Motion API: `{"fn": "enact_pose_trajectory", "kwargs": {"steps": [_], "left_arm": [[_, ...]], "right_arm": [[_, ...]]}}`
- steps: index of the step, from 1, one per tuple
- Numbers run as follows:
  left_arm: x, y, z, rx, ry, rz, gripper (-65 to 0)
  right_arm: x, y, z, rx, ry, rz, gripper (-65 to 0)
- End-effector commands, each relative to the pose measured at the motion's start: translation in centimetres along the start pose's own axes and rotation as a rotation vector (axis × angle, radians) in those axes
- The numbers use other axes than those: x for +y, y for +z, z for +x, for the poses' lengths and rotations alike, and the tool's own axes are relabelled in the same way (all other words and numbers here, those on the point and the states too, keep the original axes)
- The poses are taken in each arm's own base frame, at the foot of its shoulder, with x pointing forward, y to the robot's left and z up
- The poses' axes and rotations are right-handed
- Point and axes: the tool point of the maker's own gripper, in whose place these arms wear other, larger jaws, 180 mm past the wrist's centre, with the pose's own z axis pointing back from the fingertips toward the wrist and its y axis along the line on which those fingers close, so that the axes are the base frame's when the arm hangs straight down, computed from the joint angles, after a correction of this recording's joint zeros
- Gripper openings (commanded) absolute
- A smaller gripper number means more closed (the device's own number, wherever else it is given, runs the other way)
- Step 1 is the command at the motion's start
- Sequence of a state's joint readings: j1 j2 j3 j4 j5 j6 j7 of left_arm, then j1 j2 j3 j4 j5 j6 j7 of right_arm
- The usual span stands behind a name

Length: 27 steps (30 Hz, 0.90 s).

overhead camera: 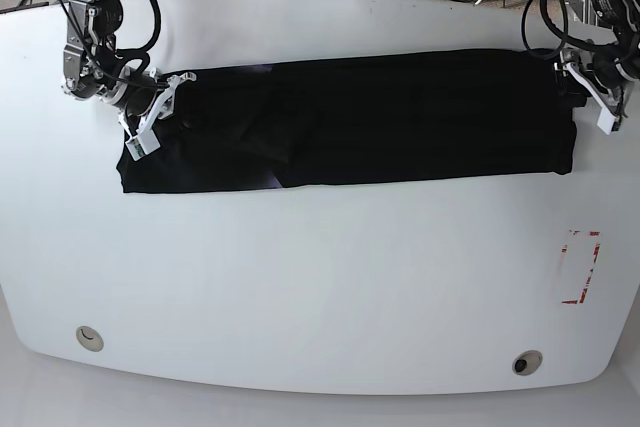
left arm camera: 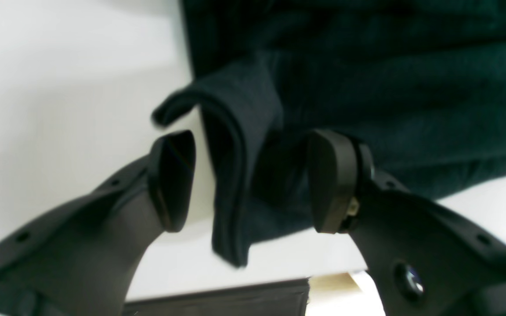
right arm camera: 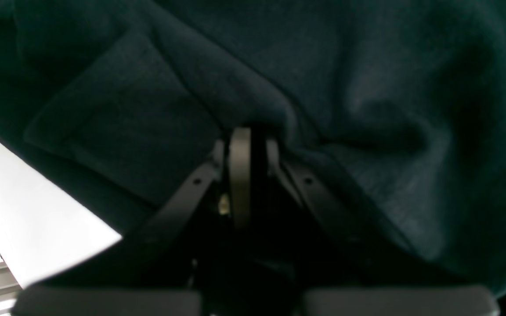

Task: Layout the t-shirt on the table in an organized manner, then fold the t-shirt properly
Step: 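Grasp the strip's end with the left gripper and pull it outward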

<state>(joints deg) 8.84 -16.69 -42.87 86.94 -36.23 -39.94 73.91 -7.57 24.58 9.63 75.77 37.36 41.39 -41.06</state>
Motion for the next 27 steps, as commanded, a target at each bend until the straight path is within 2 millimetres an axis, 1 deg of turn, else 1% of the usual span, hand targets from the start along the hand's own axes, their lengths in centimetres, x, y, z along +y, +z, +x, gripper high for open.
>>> {"fn": "enact_pose_trajectory", "kwargs": {"steps": [1,4,6,8,10,13,15,16,21,23,27], "left_arm": [[0.2,0.6,2.3,-0.059,-0.030,0.006,-27.1],[-0.3,0.4,3.0,-0.068,-0.045,-0.005,-27.4],[-0.5,0.2,3.4,-0.071,-0.053,-0.010,-29.6],[-0.6,0.1,3.4,-0.070,-0.056,-0.014,-35.1],[-1.0,-0.1,3.9,-0.073,-0.066,-0.023,-44.3],[-1.3,-0.3,4.3,-0.068,-0.086,-0.030,-56.4],[-1.3,-0.4,4.4,-0.048,-0.117,-0.021,-62.5],[-1.3,-0.5,4.3,-0.037,-0.129,-0.019,-63.5],[-1.4,-0.5,4.5,-0.021,-0.162,-0.001,-63.7],[-1.2,0.2,5.3,-0.037,-0.186,0.017,-63.9],[-1.3,0.9,6.9,-0.071,-0.214,0.032,-63.9]], "right_arm": [[-0.9,0.2,-4.2,0.190,0.019,-0.058,-60.6],[-0.5,-0.1,-4.2,0.185,0.013,-0.050,-60.6],[-0.5,-0.1,-4.2,0.185,0.013,-0.049,-60.6],[-0.4,-0.2,-4.2,0.184,0.012,-0.048,-60.6],[-0.4,-0.2,-4.2,0.183,0.011,-0.047,-60.6],[-0.4,-0.2,-4.2,0.182,0.009,-0.047,-60.6],[-0.4,-0.2,-4.2,0.182,0.009,-0.047,-60.6],[-0.3,-0.3,-4.2,0.181,0.009,-0.046,-60.6],[-0.4,-0.3,-4.2,0.180,0.008,-0.047,-60.6],[-0.4,-0.3,-4.2,0.180,0.008,-0.047,-60.6],[-0.4,-0.3,-4.1,0.179,0.009,-0.047,-60.6]]}}
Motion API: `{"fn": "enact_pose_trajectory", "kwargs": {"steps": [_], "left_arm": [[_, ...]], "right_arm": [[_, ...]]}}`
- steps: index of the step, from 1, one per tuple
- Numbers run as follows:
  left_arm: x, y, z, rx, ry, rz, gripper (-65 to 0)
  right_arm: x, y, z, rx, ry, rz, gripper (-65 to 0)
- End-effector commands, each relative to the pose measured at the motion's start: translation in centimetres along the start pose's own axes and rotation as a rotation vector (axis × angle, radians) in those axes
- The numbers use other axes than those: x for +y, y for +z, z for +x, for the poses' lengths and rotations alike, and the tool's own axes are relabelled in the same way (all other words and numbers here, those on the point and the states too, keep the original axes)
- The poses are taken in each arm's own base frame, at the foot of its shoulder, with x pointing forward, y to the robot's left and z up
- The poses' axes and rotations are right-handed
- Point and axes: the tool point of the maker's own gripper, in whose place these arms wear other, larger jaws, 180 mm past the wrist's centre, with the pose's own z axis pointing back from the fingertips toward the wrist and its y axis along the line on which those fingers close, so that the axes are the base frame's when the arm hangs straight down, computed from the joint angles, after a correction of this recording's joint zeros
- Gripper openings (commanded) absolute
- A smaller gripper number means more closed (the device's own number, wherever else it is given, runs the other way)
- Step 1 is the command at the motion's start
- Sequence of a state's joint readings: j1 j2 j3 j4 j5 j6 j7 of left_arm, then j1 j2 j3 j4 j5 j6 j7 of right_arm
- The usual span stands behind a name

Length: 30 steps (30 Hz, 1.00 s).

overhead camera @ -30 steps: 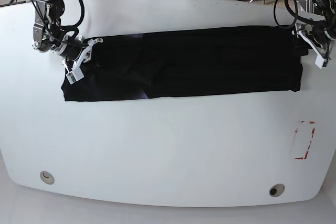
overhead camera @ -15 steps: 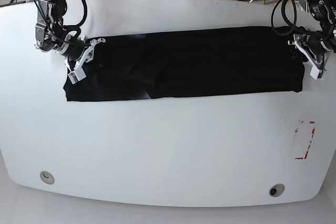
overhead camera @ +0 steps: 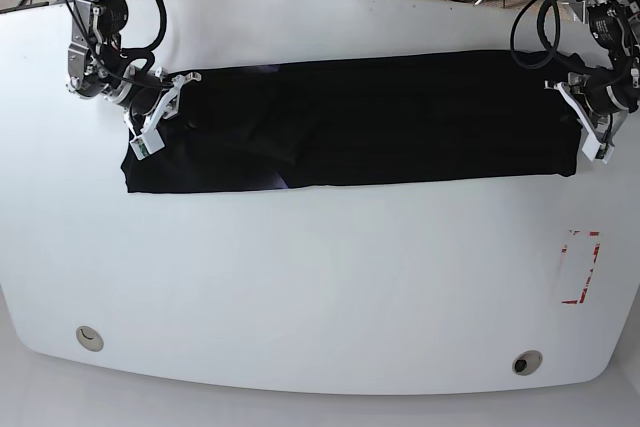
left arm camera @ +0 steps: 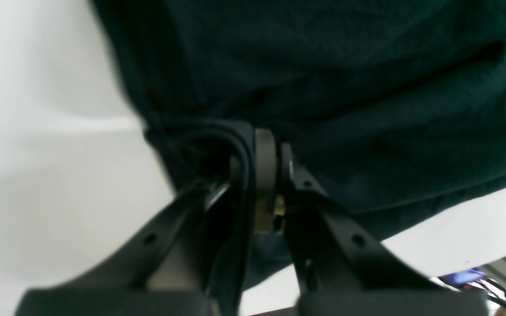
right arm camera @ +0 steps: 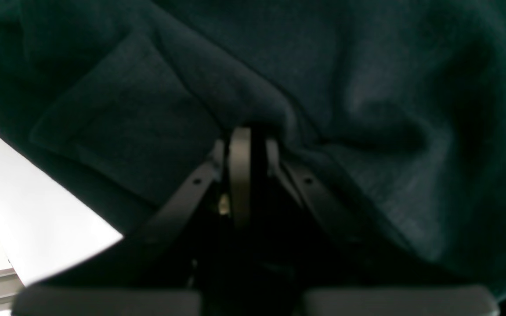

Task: Layout the t-shirt on the table in an organized manner, then fold the t-shirt properly
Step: 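Grasp the strip's end with the left gripper and pull it outward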

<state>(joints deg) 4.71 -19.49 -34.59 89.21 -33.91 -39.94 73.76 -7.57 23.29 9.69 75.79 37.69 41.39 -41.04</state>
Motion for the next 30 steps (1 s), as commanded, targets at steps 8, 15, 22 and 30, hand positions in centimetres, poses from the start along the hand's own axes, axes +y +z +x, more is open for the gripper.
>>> {"fn": "enact_pose_trajectory", "kwargs": {"steps": [8,15,22,30], "left_arm": [[1.9,2.4,5.6,-0.119,-0.072,0.067,-63.9],[1.5,2.4,7.3,-0.117,-0.143,0.064,-63.9],[0.8,1.9,8.1,-0.138,-0.179,0.049,-63.6],[3.2,0.4,4.9,-0.018,-0.121,0.085,-62.8]], "right_arm": [[-1.2,0.4,-4.1,0.193,0.024,-0.066,-60.6],[-1.2,0.4,-4.1,0.193,0.024,-0.066,-60.6],[-1.2,0.4,-4.1,0.193,0.024,-0.066,-60.6],[-1.2,0.3,-4.1,0.191,0.024,-0.065,-60.6]]}}
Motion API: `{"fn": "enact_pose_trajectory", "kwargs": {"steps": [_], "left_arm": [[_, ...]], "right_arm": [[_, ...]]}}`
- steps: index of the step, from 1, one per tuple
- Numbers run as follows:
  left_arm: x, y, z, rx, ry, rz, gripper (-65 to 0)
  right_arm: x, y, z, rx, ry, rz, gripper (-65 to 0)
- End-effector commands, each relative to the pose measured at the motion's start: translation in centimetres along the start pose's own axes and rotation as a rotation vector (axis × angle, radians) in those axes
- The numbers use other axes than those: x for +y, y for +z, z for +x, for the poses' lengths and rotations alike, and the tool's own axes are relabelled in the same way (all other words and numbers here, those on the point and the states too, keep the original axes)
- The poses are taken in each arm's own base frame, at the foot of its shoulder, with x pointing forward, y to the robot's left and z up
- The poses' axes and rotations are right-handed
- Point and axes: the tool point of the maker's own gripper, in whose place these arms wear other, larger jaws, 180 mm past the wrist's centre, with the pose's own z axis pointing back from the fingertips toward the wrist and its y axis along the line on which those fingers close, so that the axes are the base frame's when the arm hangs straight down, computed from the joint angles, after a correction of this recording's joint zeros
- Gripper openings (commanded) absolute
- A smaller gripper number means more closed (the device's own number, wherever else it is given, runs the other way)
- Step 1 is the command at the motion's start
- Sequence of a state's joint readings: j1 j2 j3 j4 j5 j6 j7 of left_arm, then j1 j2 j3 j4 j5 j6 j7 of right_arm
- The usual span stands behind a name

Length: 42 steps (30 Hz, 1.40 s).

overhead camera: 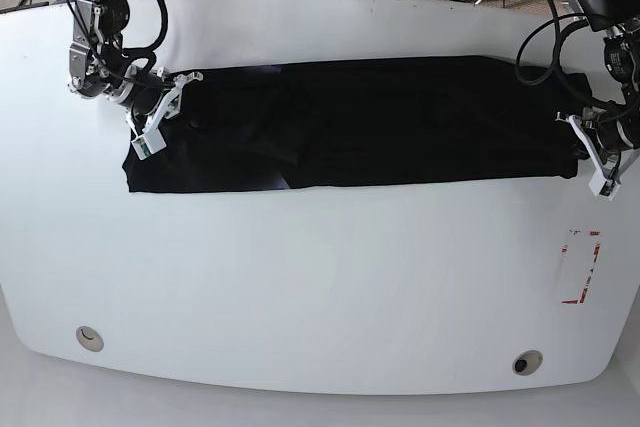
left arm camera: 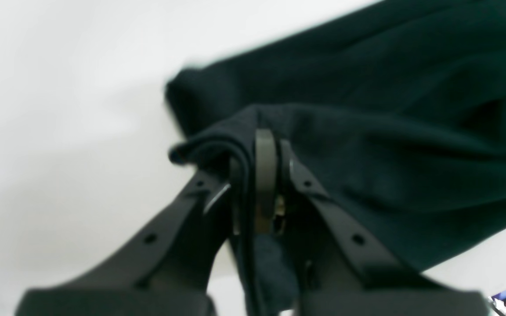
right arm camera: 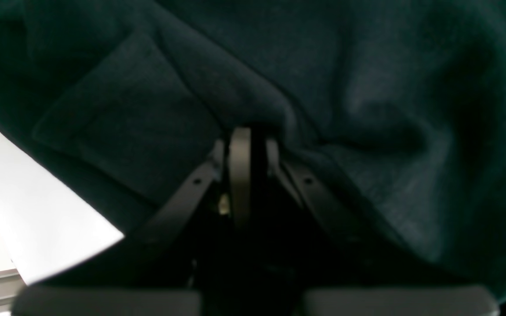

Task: Layout the t-shirt on the table in an organized manner, then fold the t-shirt properly
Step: 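Grasp the strip's end with the left gripper and pull it outward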

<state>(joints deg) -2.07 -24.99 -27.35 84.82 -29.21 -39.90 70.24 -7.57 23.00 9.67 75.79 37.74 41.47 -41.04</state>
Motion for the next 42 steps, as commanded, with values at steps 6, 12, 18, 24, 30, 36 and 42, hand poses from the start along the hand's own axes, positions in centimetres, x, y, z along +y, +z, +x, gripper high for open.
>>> {"fn": "enact_pose_trajectory", "kwargs": {"steps": [6,12,18,24,30,36,42], "left_arm": [[2.5,1.1,0.1,0.006,-0.002,0.053,-54.9],[3.6,1.9,0.9,-0.032,-0.020,0.082,-47.6],[4.8,2.9,1.3,-0.042,-0.028,0.113,-41.5],[7.1,4.8,1.4,-0.080,0.020,0.169,-40.8],[8.4,7.1,1.9,-0.106,0.032,0.213,-40.8],[7.7,8.5,3.1,-0.204,0.086,0.143,-40.8],[6.6,8.3,2.6,-0.217,0.119,0.079,-40.7]], "right_arm": [[-1.4,0.5,-4.0,0.193,0.025,-0.071,-60.6],[-1.3,0.4,-4.0,0.192,0.025,-0.070,-60.6],[-1.1,0.3,-4.1,0.190,0.021,-0.065,-60.6],[-0.9,0.1,-4.1,0.187,0.018,-0.061,-60.6],[-0.9,0.1,-4.1,0.187,0.018,-0.061,-60.6],[-0.9,0.1,-4.1,0.187,0.018,-0.061,-60.6],[-0.9,0.1,-4.1,0.187,0.018,-0.061,-60.6]]}}
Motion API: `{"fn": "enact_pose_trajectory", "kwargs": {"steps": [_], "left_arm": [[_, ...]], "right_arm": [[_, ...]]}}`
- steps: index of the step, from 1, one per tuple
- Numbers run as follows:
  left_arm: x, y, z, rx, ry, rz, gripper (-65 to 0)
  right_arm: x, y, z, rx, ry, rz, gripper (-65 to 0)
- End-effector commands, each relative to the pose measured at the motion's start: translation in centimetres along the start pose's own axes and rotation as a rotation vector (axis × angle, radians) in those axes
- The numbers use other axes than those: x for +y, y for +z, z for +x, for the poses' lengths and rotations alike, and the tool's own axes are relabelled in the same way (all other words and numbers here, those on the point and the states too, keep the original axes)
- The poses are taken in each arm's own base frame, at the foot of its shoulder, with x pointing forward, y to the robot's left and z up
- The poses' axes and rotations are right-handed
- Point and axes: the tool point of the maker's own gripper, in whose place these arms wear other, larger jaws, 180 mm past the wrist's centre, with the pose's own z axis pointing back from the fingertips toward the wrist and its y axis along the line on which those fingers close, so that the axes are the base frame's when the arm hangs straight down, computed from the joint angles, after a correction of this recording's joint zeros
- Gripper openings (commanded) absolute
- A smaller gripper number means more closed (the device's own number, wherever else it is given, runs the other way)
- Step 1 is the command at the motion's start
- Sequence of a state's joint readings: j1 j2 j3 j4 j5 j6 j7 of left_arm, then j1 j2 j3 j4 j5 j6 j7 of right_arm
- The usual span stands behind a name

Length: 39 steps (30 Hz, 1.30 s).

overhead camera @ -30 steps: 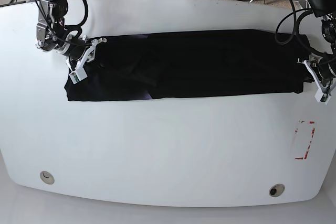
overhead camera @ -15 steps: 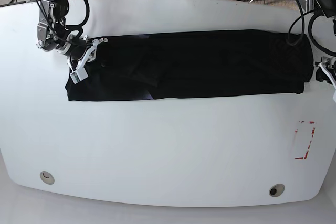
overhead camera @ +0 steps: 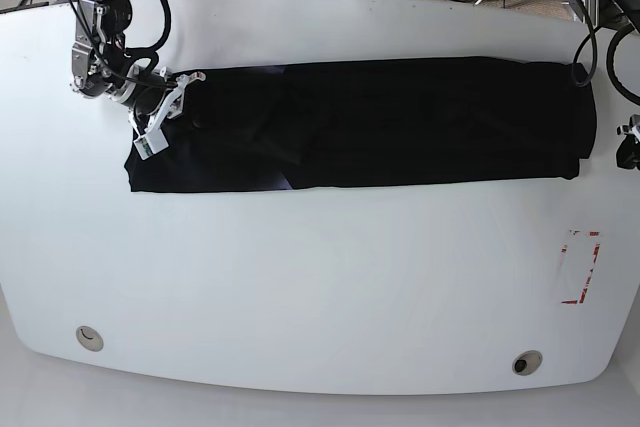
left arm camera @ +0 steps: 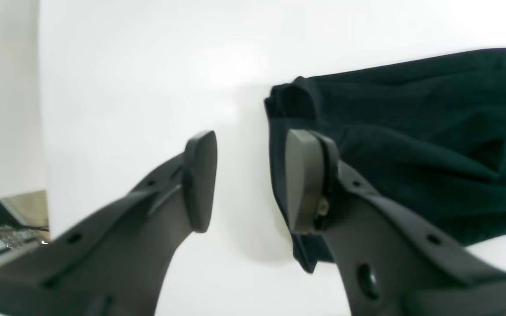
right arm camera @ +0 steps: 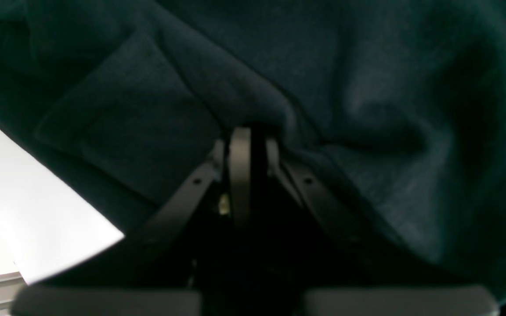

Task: Layout the t-shirt on the table in an organized manner, then fold the t-shirt properly
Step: 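Grasp the strip's end with the left gripper and pull it outward, then hold both strip ends and stretch the black strip flat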

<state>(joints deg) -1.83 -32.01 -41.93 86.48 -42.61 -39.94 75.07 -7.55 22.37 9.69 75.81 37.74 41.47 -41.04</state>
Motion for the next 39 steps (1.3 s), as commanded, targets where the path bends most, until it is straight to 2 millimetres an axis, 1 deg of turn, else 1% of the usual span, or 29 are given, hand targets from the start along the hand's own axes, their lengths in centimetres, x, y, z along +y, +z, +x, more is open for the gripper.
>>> {"fn": "enact_pose_trajectory", "kwargs": {"steps": [1,5,9,11,20,25,27,30,34,39], "left_arm": [[-0.4,0.2,0.1,-0.013,-0.004,-0.016,-40.7],[-1.3,-0.5,-1.1,0.000,0.018,-0.038,-39.6],[-2.1,-1.0,-2.1,0.008,0.042,-0.057,-32.1],[-2.1,-1.2,-2.6,0.015,0.047,-0.054,-29.4],[-2.3,-1.8,-4.5,0.057,0.054,-0.029,-29.3],[-1.7,-1.8,-5.4,0.083,0.062,-0.005,-29.2],[-1.2,-1.8,-6.0,0.091,0.088,0.005,-29.2],[-0.3,-1.9,-7.5,0.110,0.153,0.005,-29.2],[0.2,-2.7,-9.3,0.133,0.236,-0.014,-29.2],[0.0,-3.4,-10.2,0.130,0.278,-0.034,-29.2]], "right_arm": [[-1.3,0.4,-4.1,0.193,0.024,-0.068,-60.6],[-1.3,0.4,-4.1,0.193,0.024,-0.068,-60.6],[-1.3,0.4,-4.1,0.193,0.024,-0.068,-60.6],[-1.3,0.4,-4.1,0.193,0.024,-0.068,-60.6],[-1.2,0.4,-4.1,0.192,0.023,-0.067,-60.6],[-1.2,0.4,-4.1,0.192,0.023,-0.067,-60.6],[-1.2,0.4,-4.1,0.192,0.023,-0.067,-60.6],[-1.2,0.4,-4.1,0.192,0.023,-0.067,-60.6],[-1.2,0.4,-4.1,0.192,0.023,-0.067,-60.6],[-1.2,0.4,-4.1,0.192,0.023,-0.067,-60.6]]}}
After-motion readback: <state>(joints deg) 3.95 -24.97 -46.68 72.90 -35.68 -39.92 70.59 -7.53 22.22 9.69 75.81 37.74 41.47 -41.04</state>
